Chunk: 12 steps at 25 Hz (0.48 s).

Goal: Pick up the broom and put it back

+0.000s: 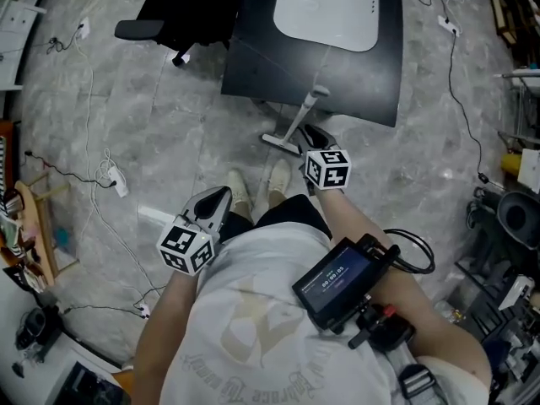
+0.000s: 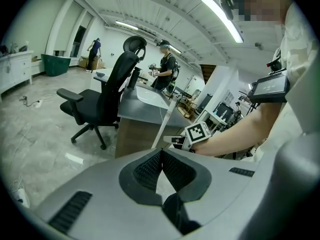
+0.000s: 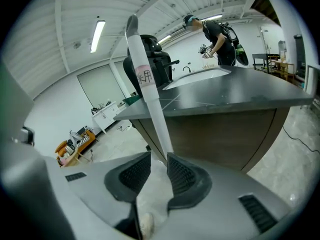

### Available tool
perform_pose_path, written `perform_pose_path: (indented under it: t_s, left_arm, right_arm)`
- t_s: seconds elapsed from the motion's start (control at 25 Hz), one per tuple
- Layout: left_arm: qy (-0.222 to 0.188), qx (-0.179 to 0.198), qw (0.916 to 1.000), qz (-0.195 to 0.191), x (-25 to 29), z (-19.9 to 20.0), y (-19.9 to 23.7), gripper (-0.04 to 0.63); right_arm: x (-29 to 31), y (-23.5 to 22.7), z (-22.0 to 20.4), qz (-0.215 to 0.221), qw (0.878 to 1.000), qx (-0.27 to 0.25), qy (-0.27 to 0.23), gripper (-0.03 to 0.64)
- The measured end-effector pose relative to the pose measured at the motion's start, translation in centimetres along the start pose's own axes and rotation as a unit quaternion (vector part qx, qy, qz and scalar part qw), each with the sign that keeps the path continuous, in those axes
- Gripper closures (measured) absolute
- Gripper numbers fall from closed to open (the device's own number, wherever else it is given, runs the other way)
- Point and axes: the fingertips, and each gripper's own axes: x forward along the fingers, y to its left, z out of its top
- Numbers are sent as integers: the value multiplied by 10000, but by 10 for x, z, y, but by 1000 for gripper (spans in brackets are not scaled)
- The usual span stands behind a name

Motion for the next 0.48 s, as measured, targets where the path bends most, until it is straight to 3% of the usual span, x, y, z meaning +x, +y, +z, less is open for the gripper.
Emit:
perform_pose_path:
  t_s: [0.16,0.28,0.48]
  left_arm:
    - [1,10,9999,173,-9,-5,2,583]
    - [-63,-49,9994,332,-18,-8,8,584]
    - [-185,-171,9979,589,-32,-10,10,584]
  right_arm:
    - [15,-13,2,-234,9997,-55,21,486]
    - [28,-13,7,-196,9997,-176,21,449]
    - [37,-9,16,-153,9994,-317,24,448]
